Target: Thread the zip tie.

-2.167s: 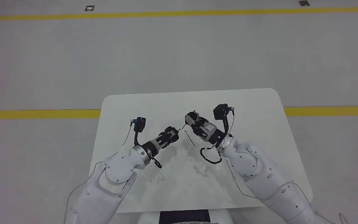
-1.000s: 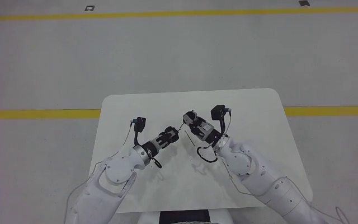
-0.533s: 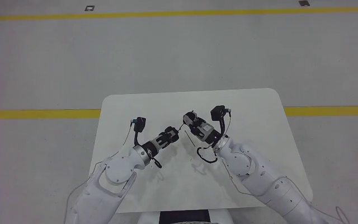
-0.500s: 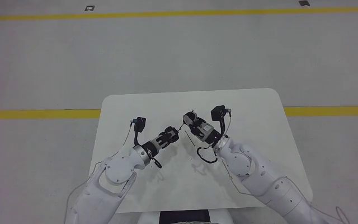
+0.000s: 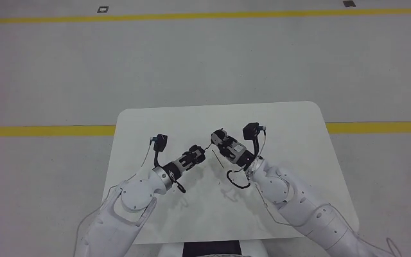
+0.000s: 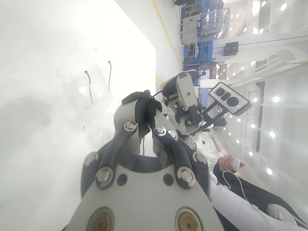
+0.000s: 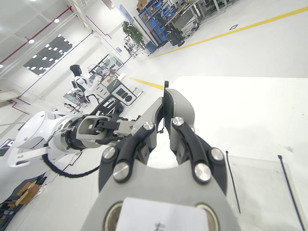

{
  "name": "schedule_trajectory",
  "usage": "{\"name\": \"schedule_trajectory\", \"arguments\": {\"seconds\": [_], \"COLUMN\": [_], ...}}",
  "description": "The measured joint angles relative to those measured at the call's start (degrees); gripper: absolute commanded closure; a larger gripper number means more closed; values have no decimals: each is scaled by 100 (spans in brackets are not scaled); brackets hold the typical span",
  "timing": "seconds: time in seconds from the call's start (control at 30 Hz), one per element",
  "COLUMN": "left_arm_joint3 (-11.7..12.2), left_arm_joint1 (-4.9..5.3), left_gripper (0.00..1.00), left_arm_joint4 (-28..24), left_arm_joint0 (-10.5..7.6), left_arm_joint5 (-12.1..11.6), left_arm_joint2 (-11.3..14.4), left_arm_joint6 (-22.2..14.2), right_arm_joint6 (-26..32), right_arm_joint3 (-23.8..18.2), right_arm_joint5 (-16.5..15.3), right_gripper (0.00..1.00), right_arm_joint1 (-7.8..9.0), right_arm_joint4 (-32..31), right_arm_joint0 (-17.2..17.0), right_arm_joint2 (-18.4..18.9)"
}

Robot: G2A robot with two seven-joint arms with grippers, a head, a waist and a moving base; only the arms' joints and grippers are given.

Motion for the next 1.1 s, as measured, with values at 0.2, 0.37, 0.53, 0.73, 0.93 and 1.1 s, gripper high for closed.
{"name": "schedule_trajectory", "arguments": {"seconds": [0.2, 0.37, 0.53, 0.73, 0.93, 1.1], "left_arm_joint3": [0, 0, 0, 0, 0, 0], "left_arm_joint1": [0, 0, 0, 0, 0, 0], "left_gripper": [100, 100, 100, 100, 100, 100], "left_arm_joint4": [0, 0, 0, 0, 0, 0], "left_arm_joint0": [0, 0, 0, 0, 0, 0], "left_arm_joint5": [0, 0, 0, 0, 0, 0], "left_arm_joint2": [0, 0, 0, 0, 0, 0], "left_arm_joint6": [0, 0, 0, 0, 0, 0], "right_arm_joint6": [-35, -81, -109, -107, -92, -93], "right_arm_joint3": [36, 40, 42, 86, 118, 129], "right_arm_joint5": [0, 0, 0, 0, 0, 0], "right_gripper": [100, 100, 100, 100, 100, 100], "right_arm_joint1": [-1, -5, -1, -18, -33, -44], "right_arm_joint4": [0, 12, 12, 41, 59, 55], "right_arm_joint0": [20, 47, 47, 78, 104, 104], "right_arm_joint2": [-28, -30, -24, -70, -101, -116]}}
